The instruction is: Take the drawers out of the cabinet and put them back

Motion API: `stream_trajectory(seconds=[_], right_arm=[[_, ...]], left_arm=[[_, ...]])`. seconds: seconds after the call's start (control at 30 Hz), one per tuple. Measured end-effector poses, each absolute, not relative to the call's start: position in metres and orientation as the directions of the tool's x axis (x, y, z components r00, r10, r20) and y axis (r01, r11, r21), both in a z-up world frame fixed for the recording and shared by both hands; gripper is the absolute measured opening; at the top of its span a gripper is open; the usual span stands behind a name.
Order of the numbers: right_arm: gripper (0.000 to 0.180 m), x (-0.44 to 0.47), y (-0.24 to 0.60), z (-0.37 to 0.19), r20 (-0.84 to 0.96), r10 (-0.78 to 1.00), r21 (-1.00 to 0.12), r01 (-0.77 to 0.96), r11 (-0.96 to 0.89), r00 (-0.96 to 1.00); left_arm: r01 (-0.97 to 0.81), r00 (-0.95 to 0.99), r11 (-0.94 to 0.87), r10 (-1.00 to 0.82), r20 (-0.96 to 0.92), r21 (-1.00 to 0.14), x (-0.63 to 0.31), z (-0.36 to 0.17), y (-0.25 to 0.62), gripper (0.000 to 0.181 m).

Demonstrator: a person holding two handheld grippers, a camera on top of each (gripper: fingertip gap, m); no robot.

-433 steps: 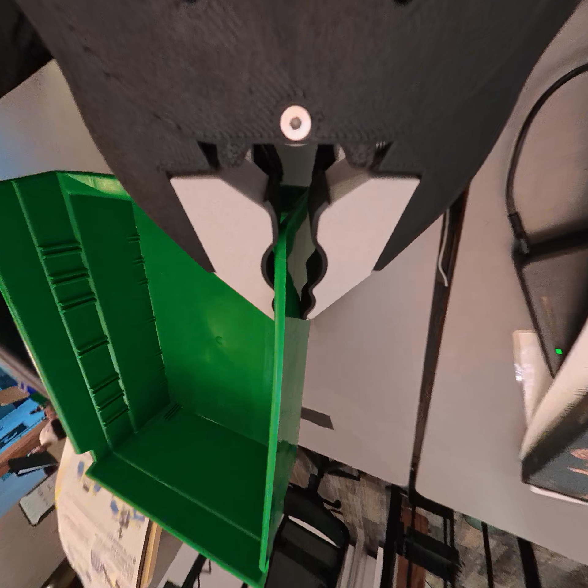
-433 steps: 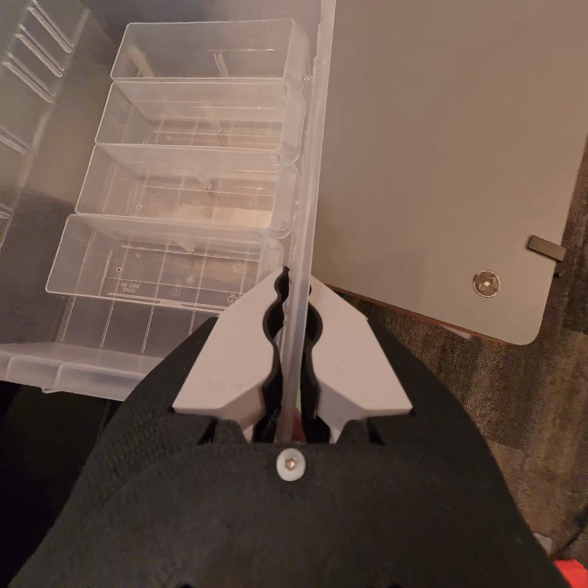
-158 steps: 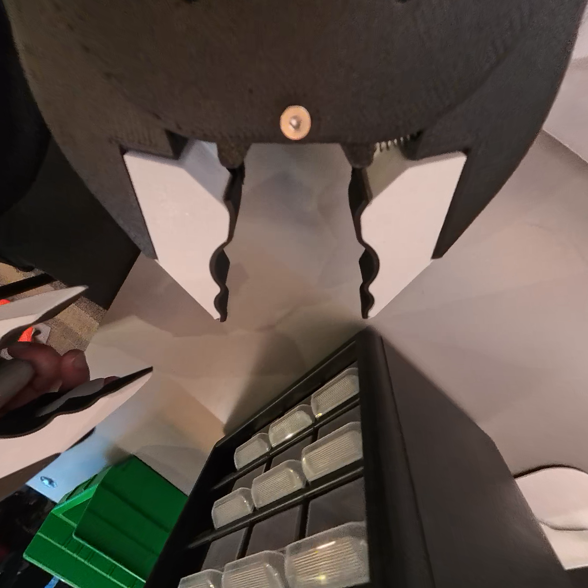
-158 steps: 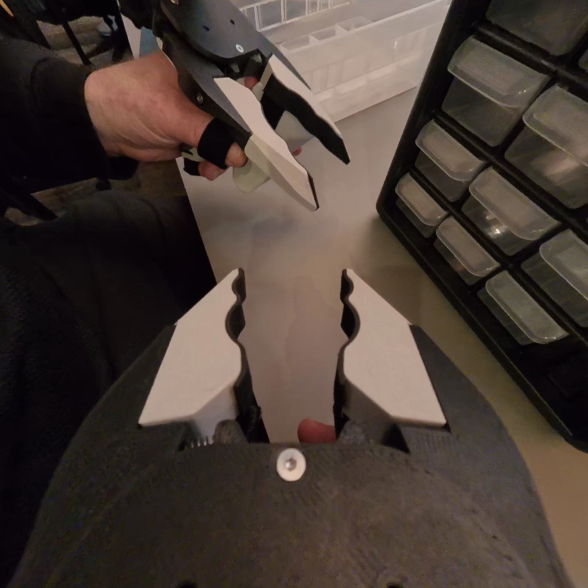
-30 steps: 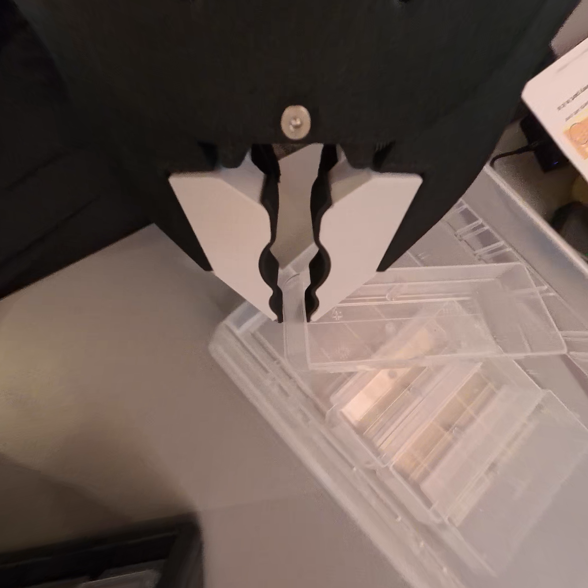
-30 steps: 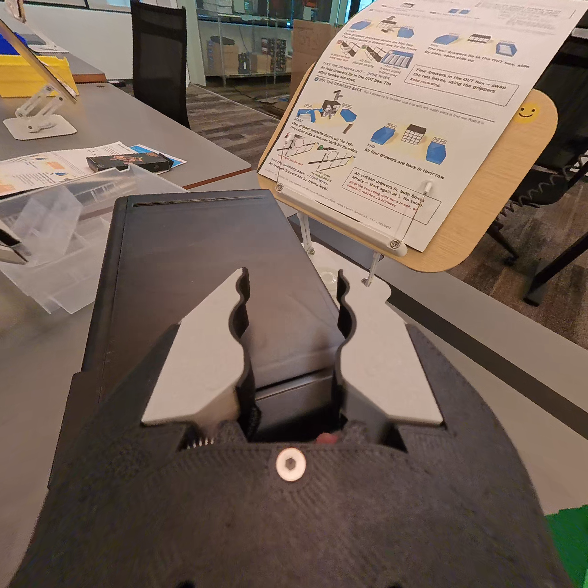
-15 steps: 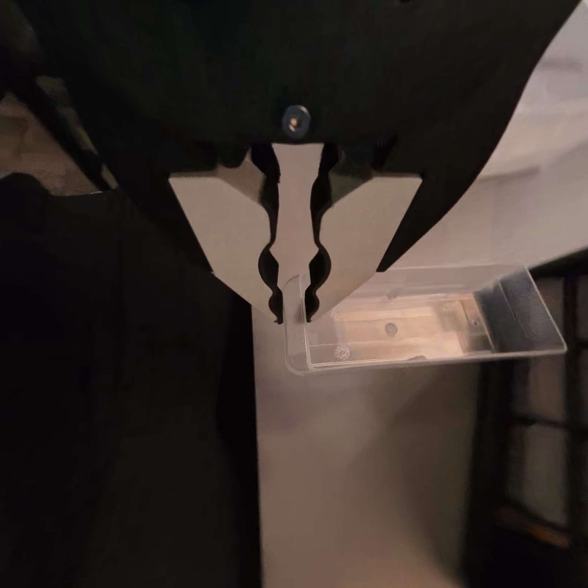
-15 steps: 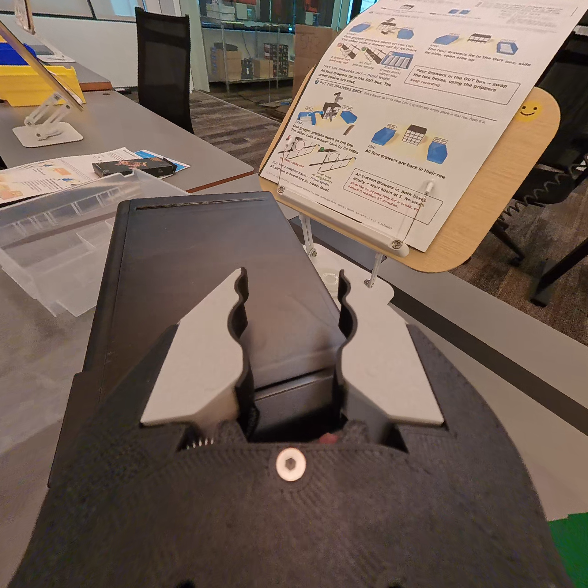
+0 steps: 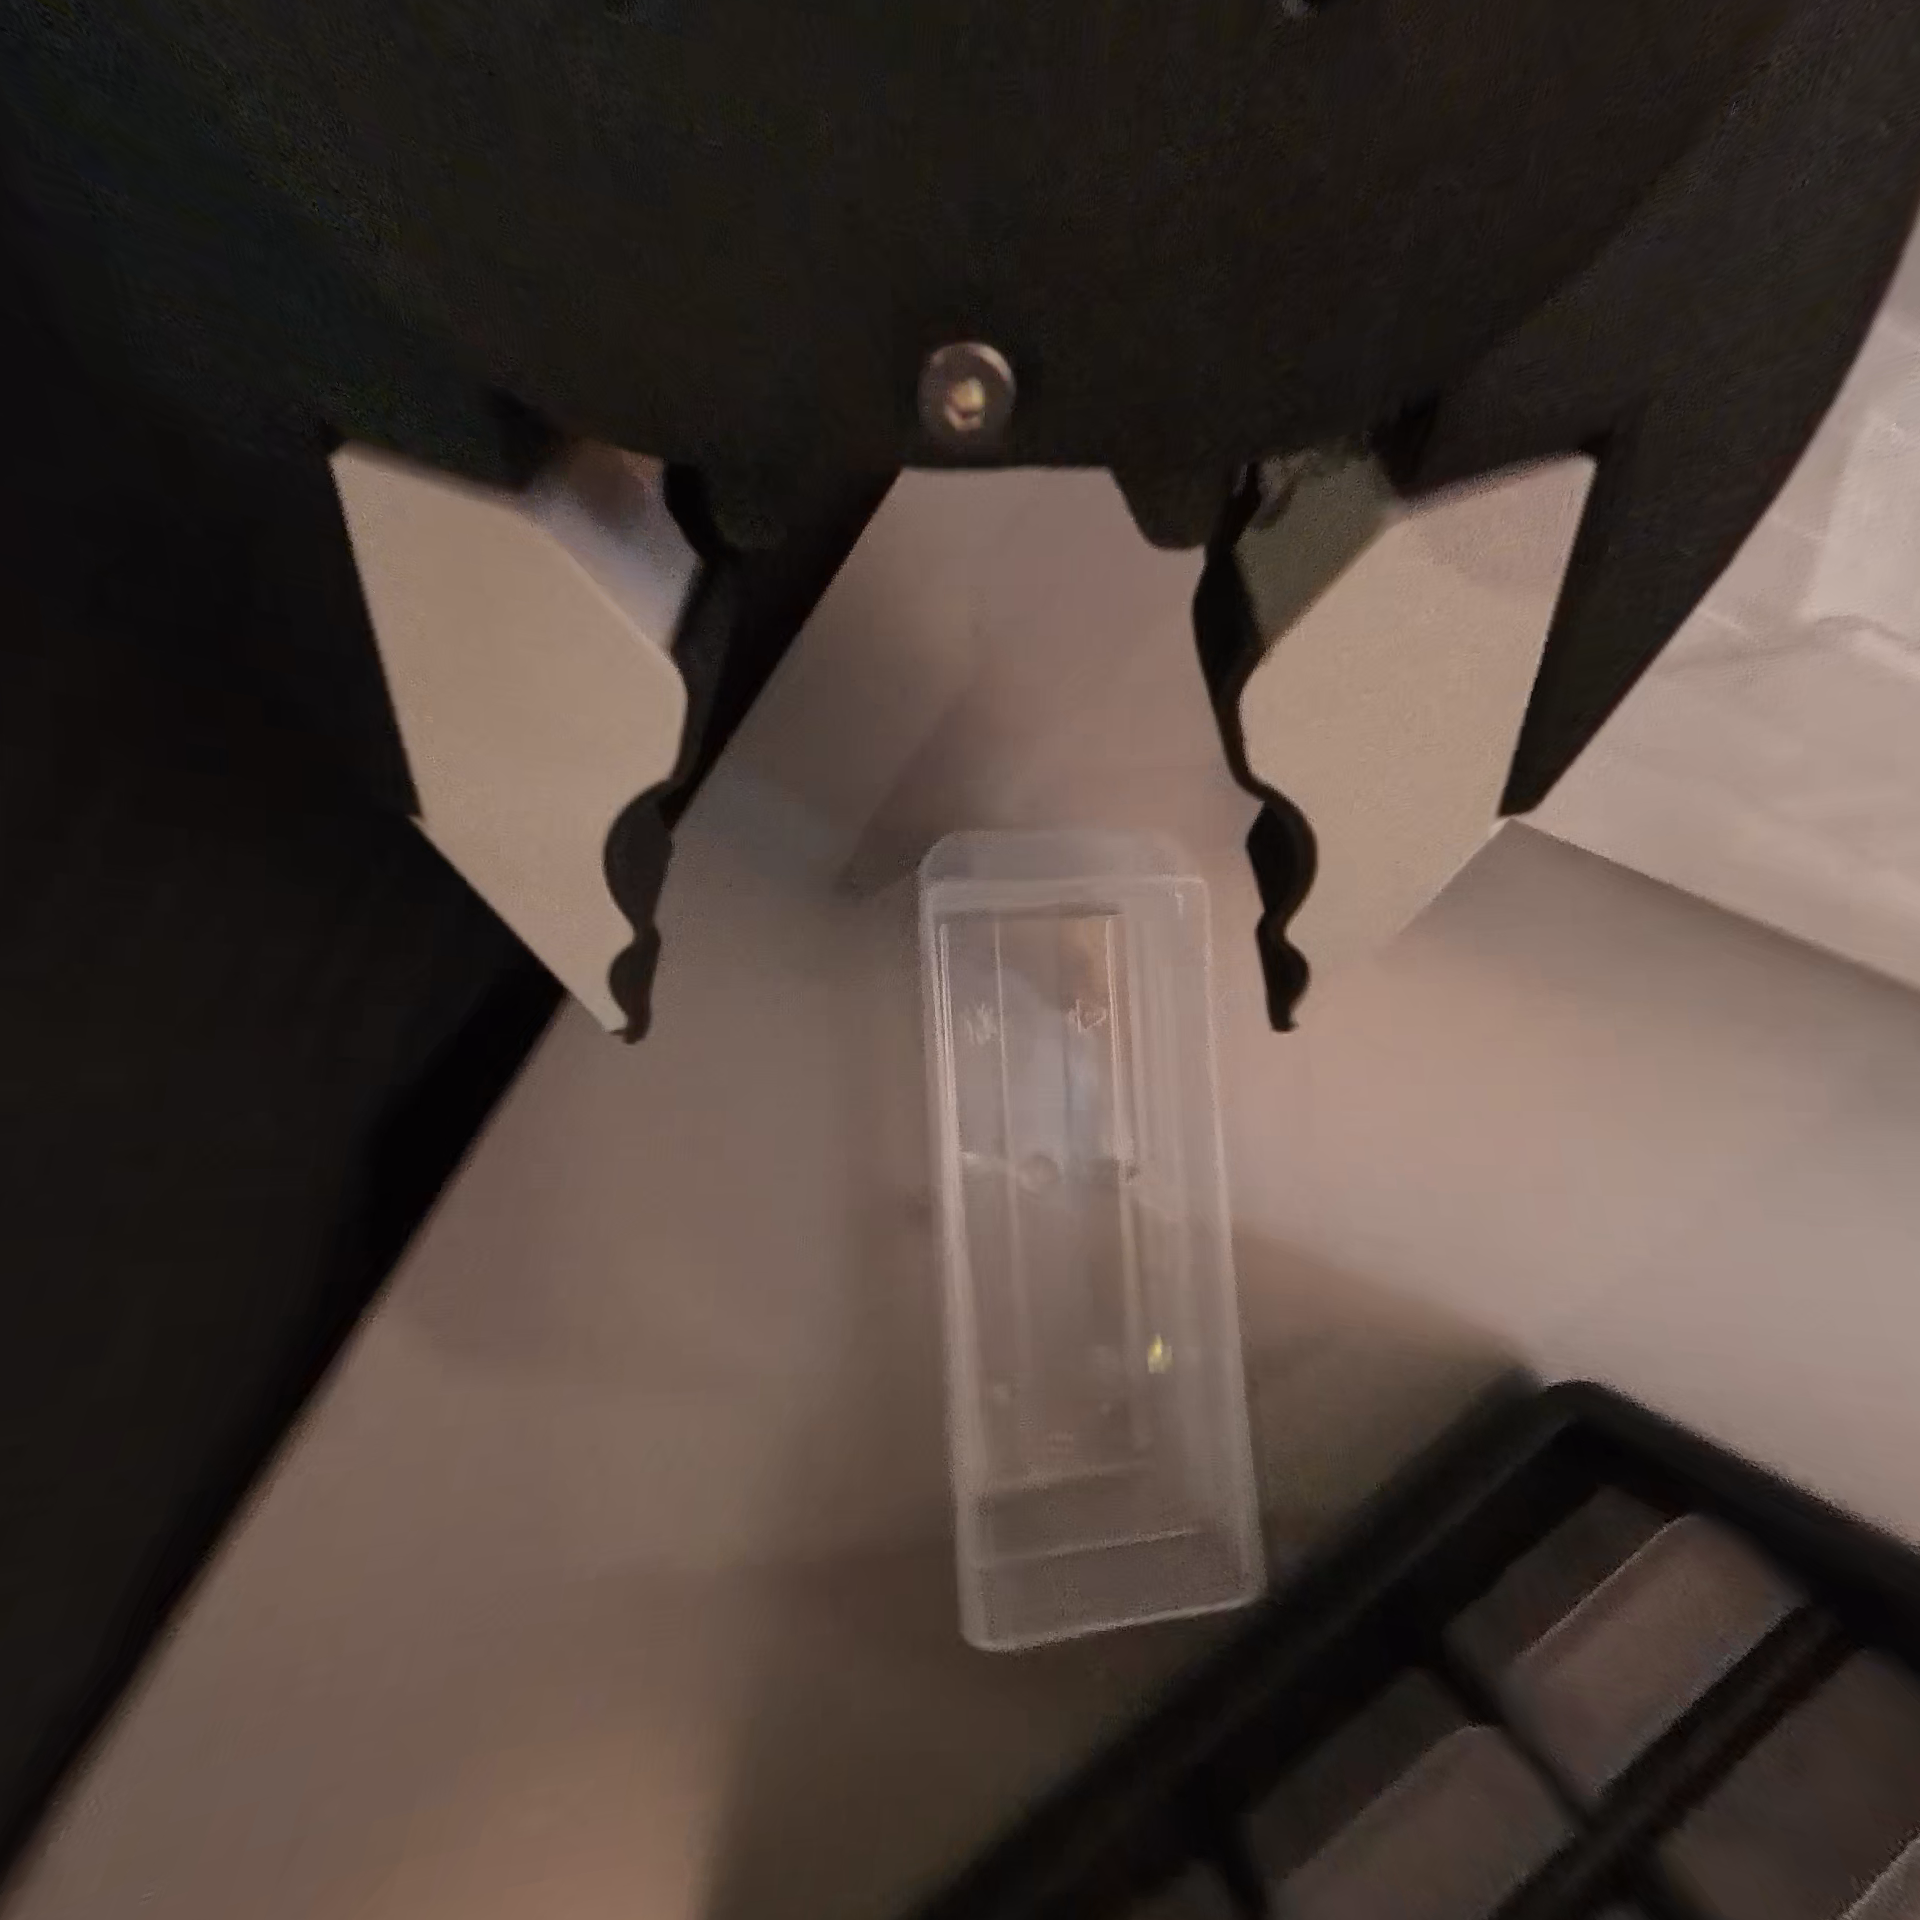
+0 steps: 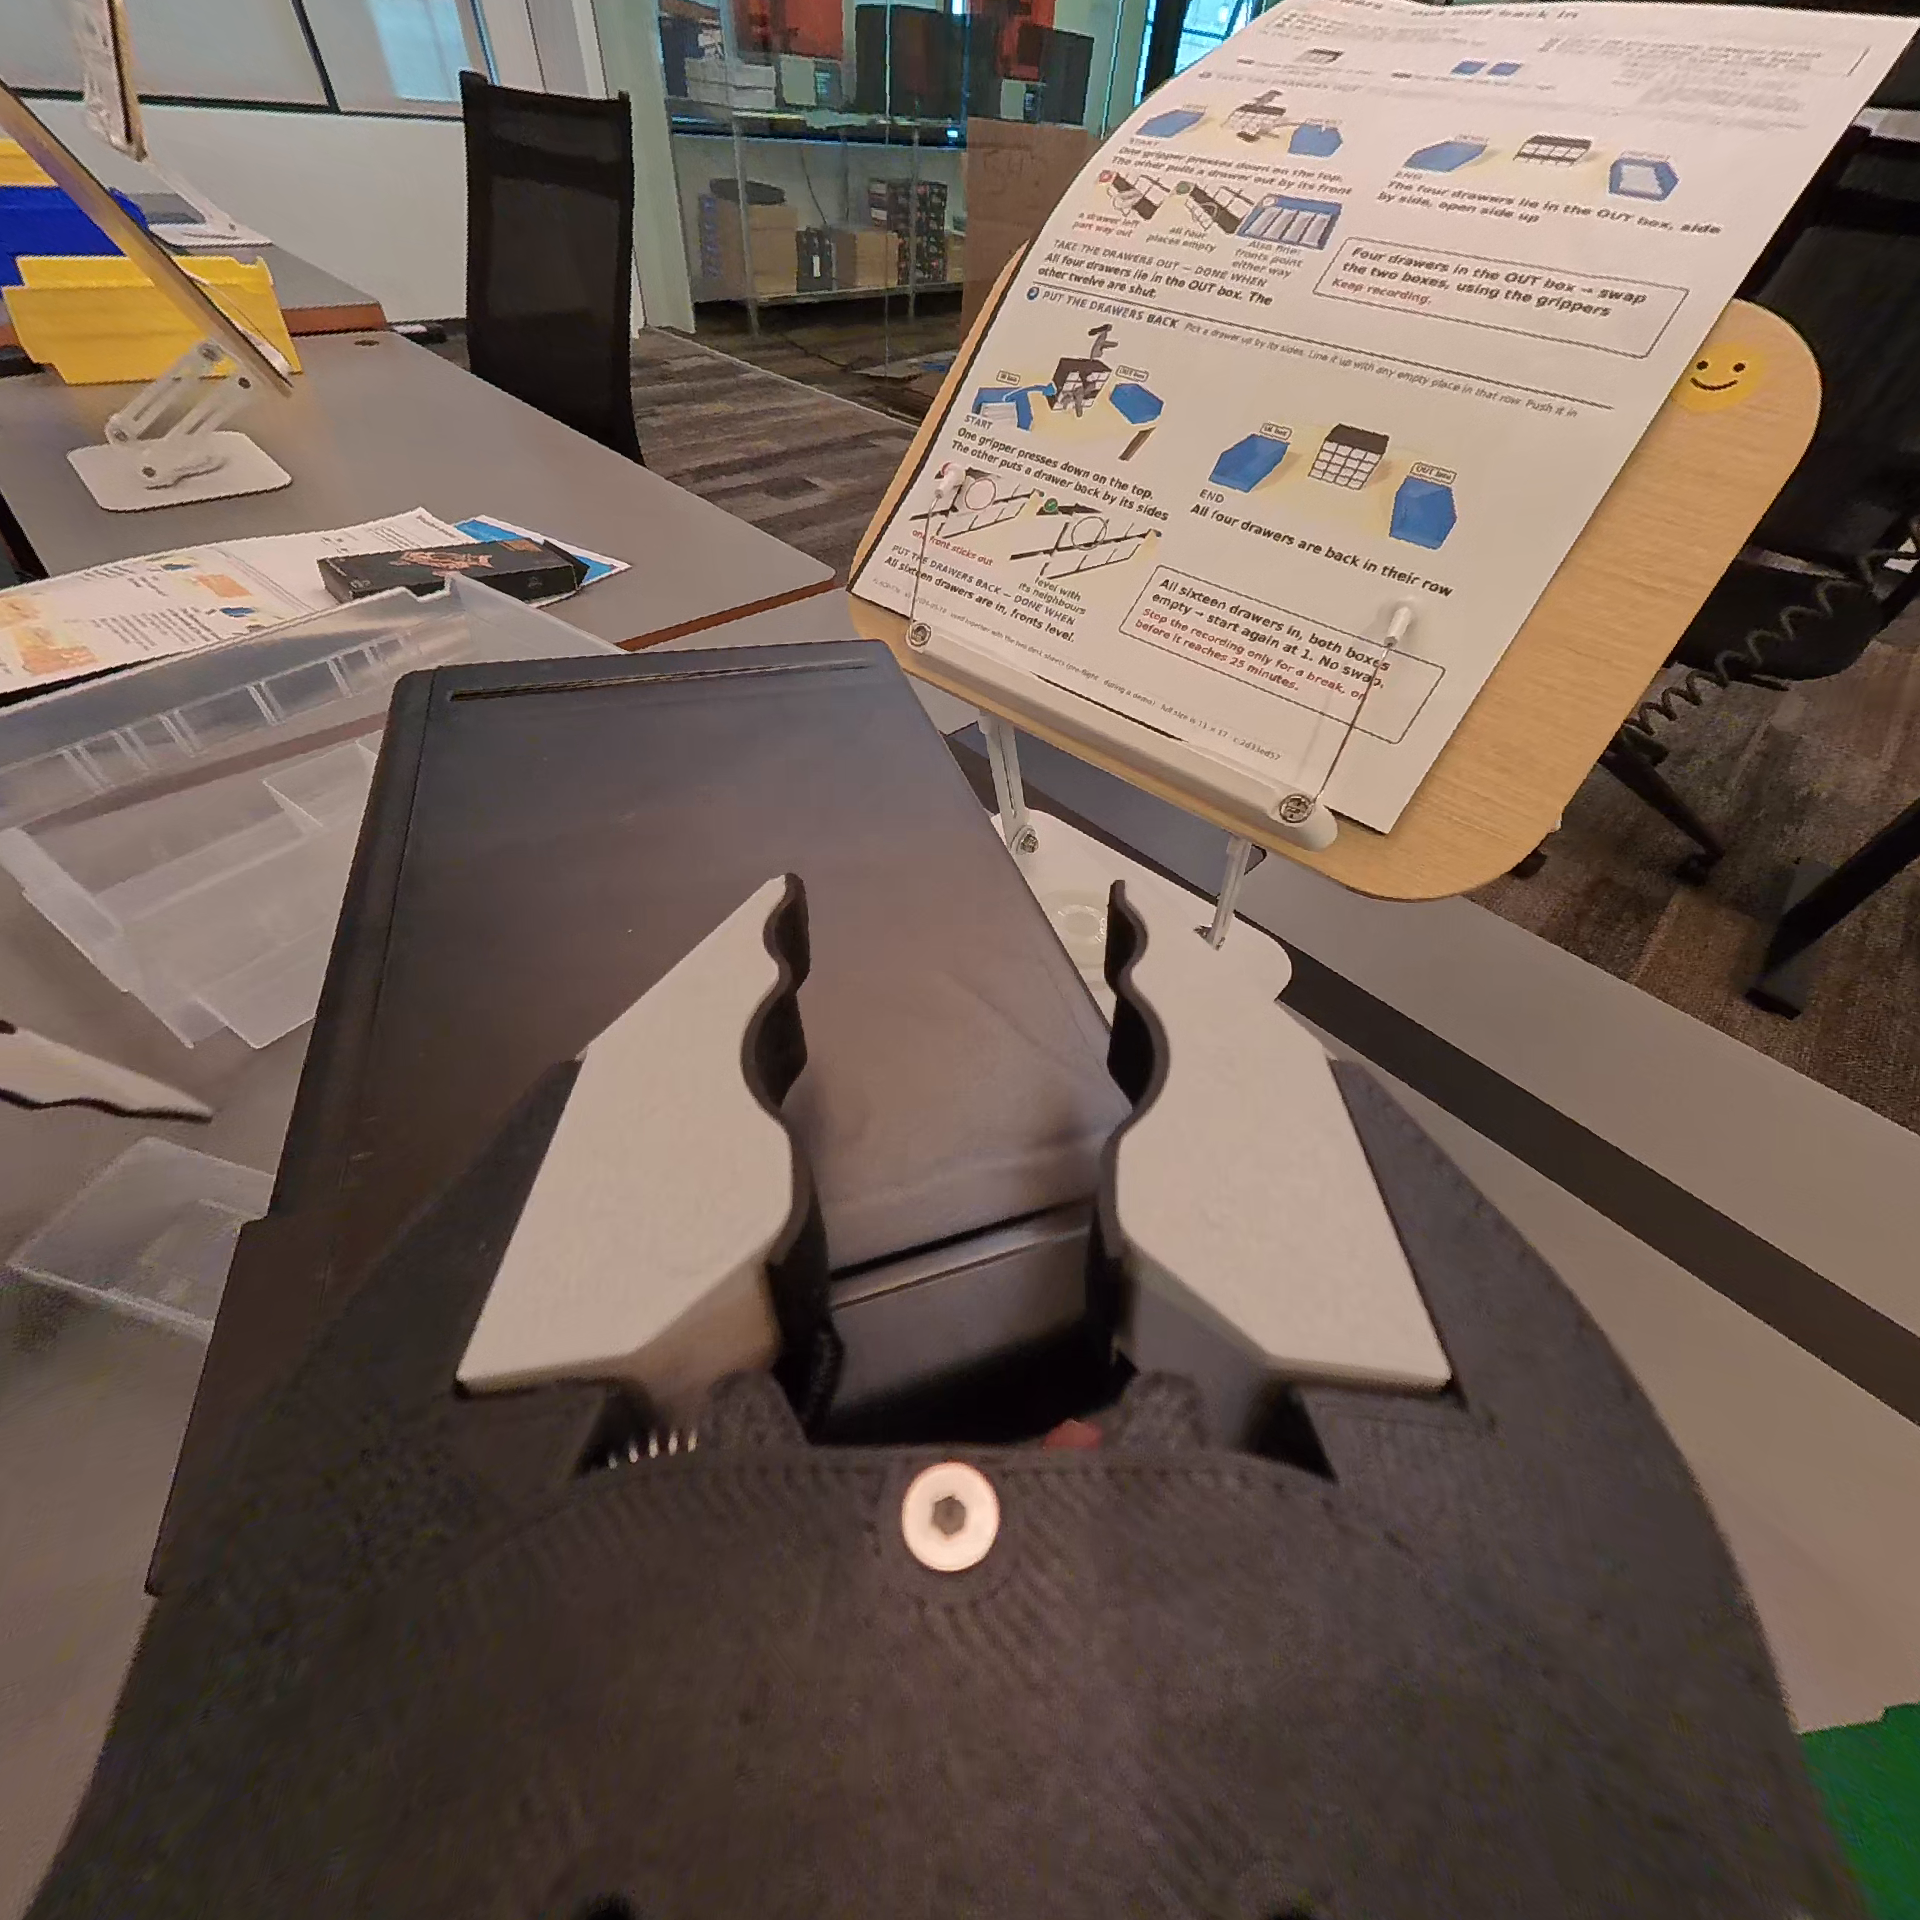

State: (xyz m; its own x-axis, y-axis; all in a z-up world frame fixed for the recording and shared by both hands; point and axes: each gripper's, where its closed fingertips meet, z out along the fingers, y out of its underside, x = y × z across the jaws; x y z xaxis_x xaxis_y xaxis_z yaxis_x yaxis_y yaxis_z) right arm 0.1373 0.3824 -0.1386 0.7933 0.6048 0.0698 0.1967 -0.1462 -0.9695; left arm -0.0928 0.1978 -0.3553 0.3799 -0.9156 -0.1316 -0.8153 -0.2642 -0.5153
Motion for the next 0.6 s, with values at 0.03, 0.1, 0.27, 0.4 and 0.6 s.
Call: stream_trajectory(seconds=[0.03,0.1,0.27,0.4,0.6], right_arm=[[0.056,0.137,0.382,-0.139,0.07,0.604,-0.97,0.196,-0.146,0.794],[0.056,0.137,0.382,-0.138,0.071,0.603,-0.97,0.195,-0.143,0.794],[0.056,0.137,0.382,-0.138,0.076,0.602,-0.971,0.196,-0.136,0.795],[0.055,0.138,0.382,-0.138,0.076,0.601,-0.972,0.194,-0.134,0.796],[0.055,0.137,0.381,-0.137,0.072,0.613,-0.973,0.189,-0.129,0.787]], left_arm=[[-0.797,0.431,-0.296,-0.89,-0.152,-0.526,-0.094,-0.361,0.204,0.121],[-0.822,0.464,-0.333,-0.862,-0.204,-0.462,-0.105,-0.376,0.217,0.144],[-0.841,0.437,-0.328,-0.88,-0.184,-0.431,-0.102,-0.389,0.235,0.128],[-0.822,0.421,-0.372,-0.907,-0.02,-0.431,-0.096,-0.394,0.22,0.081],[-0.827,0.389,-0.339,-0.921,-0.019,-0.448,-0.103,-0.389,0.21,0.064]])
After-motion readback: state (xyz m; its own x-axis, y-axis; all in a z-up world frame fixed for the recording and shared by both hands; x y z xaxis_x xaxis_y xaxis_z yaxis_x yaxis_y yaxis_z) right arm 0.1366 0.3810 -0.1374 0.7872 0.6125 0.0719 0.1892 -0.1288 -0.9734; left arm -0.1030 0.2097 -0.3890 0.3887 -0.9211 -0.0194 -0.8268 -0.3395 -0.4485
